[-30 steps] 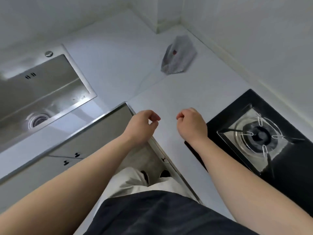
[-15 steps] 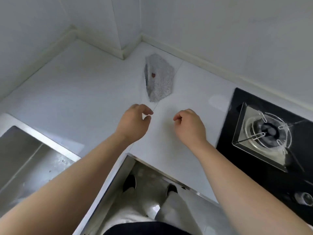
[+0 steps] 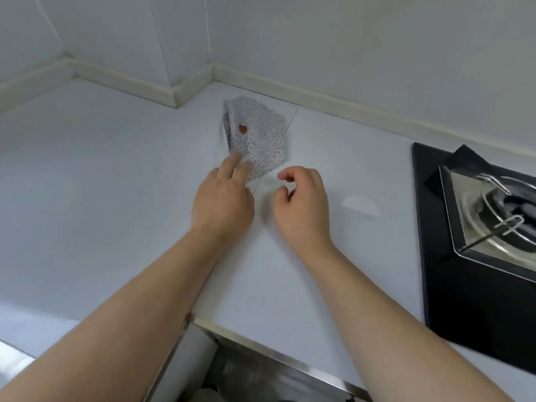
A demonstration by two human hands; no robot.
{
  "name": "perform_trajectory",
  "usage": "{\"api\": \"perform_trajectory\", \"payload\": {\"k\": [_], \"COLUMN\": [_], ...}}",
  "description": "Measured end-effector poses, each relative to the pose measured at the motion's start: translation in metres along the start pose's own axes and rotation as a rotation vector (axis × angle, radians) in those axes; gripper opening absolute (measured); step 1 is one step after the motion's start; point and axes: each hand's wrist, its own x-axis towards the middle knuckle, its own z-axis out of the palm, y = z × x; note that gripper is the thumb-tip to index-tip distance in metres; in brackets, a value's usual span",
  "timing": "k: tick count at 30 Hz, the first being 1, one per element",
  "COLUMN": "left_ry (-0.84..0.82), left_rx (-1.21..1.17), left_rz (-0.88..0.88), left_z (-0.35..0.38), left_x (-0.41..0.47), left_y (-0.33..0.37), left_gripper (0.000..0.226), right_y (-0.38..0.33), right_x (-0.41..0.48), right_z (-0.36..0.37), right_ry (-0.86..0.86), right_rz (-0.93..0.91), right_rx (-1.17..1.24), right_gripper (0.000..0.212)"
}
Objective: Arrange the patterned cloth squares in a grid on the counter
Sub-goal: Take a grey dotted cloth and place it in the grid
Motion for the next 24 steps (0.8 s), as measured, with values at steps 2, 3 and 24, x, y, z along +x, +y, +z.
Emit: {"api": "perform_trajectory", "payload": {"k": [2,3,24], "left_ry": [-0.036,-0.054,-0.144], "left_rx": [0.109,0.139,0.103], "left_rz": [0.03,0.03,0.24], "left_z": [0.005,0.006,-0.054], "left_x": [0.003,0.005,-0.088], "left_y": [-0.004,-0.005,0.023], "left_gripper": [0.055,0.052,0.026], "right_y": [0.007,0.009,0.0], "right_x": [-0.004,-0.002,-0.094], "right_z": [0.002,0.001,-0.038], "right_ry": [0.03,0.052,-0.146], "right_rz": [0.081,0.139,-0.07], "right_rx": [0.051,0.1,-0.021], "right_gripper": [0.022,0.021,0.056]}}
